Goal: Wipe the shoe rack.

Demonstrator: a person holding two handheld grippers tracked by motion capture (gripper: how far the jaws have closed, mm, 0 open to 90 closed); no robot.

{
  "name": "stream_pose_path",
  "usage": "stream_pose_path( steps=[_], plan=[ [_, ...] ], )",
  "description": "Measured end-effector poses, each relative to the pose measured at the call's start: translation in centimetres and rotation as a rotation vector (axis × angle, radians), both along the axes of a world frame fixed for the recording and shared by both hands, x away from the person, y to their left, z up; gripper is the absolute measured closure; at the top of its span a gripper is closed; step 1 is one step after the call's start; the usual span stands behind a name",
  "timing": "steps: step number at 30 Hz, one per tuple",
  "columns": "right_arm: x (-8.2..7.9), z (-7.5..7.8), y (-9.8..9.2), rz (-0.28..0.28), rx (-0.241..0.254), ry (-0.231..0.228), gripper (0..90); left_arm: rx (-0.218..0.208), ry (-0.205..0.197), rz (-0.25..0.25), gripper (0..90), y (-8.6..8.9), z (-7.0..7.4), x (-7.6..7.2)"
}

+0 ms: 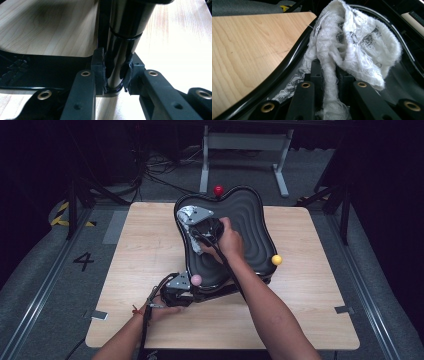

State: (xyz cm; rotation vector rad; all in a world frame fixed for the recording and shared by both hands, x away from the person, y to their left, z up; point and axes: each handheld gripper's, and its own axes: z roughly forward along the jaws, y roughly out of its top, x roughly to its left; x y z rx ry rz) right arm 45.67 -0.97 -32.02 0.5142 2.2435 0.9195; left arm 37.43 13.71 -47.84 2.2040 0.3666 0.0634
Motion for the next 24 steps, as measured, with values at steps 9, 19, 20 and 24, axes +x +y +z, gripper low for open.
stream_pose_path(
  steps=[9, 19, 20, 24],
  plan=[
    [-1.2, -0.8, -1.0, 0.007, -0.015, -0.012, 79.6, 0.0, 0.001, 0.0, 73.8, 0.0, 0.0, 0.0],
    [0.8, -0.2, -5.1, -0.096, -0.012, -0.02, 79.9, -0.003, 0.003, -0.001, 73.7, 0.0, 0.0, 0.0],
    [1.1, -0.1, -5.7, -0.119, -0.016, -0.024, 79.9, -0.003, 0.002, -0.001, 73.8, 0.0, 0.0, 0.0],
    [2.3, 0.3, -8.2, -0.189, -0.01, -0.02, 79.9, -0.004, 0.003, -0.001, 73.7, 0.0, 0.0, 0.0]
  ],
)
